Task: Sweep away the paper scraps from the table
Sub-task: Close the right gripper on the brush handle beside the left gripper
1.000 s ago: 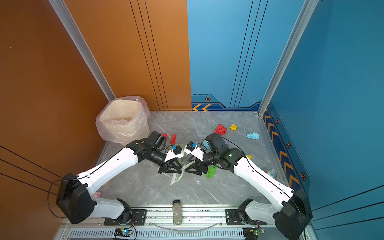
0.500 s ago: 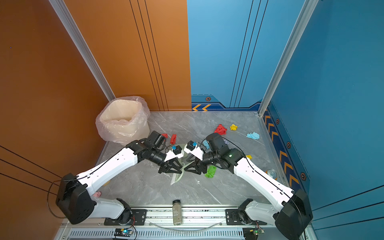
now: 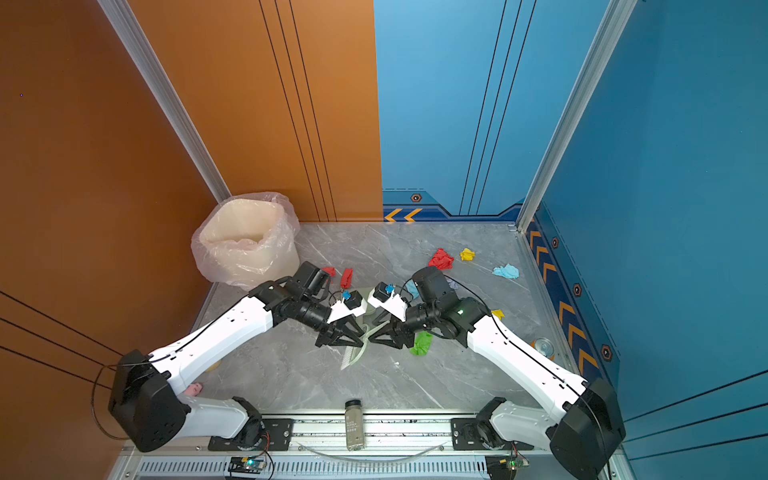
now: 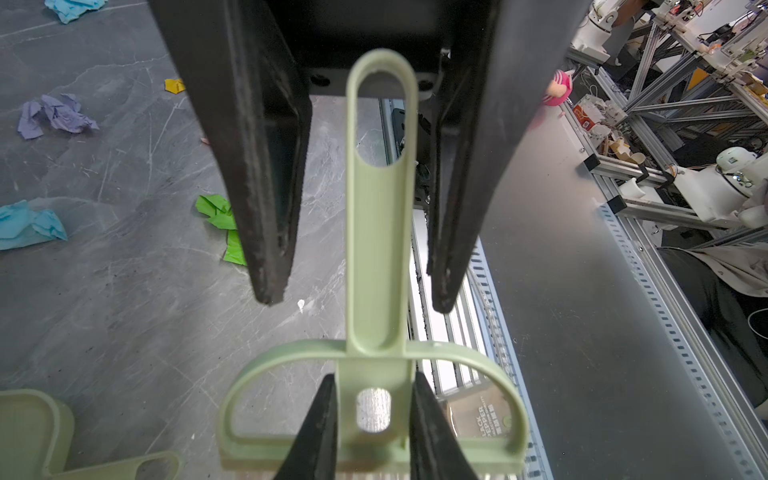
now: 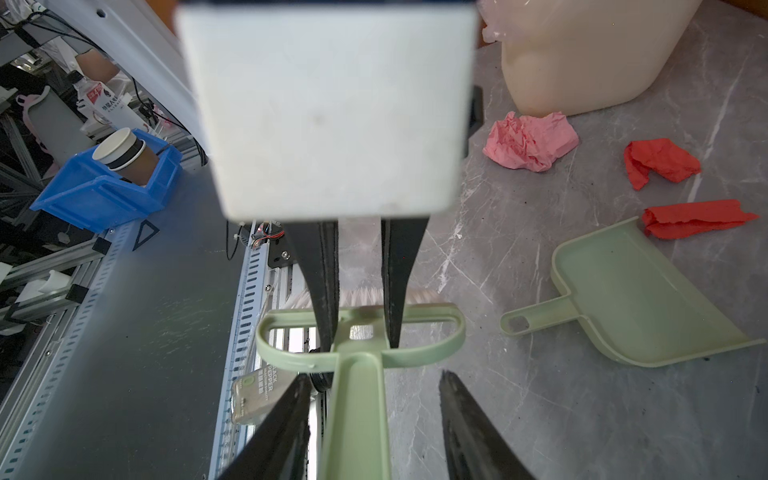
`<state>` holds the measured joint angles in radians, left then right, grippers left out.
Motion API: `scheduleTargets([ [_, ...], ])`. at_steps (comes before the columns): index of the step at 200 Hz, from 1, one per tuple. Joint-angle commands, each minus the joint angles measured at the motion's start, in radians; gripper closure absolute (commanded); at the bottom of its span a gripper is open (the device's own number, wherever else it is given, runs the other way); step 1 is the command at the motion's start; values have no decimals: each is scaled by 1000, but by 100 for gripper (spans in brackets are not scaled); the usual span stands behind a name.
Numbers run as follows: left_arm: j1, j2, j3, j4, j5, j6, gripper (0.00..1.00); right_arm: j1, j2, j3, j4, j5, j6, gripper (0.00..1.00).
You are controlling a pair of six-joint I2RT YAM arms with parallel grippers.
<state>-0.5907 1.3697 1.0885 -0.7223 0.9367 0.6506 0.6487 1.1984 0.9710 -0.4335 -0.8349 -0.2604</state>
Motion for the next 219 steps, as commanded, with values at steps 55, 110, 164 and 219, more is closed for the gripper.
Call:
scheduleTargets([
  [55, 3, -9, -2, -4, 36, 22, 100, -3, -10, -11, 23, -19, 17, 48],
  [110, 3, -14, -3, -3, 36, 23, 100, -2, -7, -17, 36, -21, 28, 49],
  [164, 2, -14, -4, -1, 34, 21, 100, -2, -7, -20, 42, -21, 31, 52],
  [219, 2, -13, -4, 1, 34, 19, 100, -2, -1, -22, 44, -21, 31, 55],
])
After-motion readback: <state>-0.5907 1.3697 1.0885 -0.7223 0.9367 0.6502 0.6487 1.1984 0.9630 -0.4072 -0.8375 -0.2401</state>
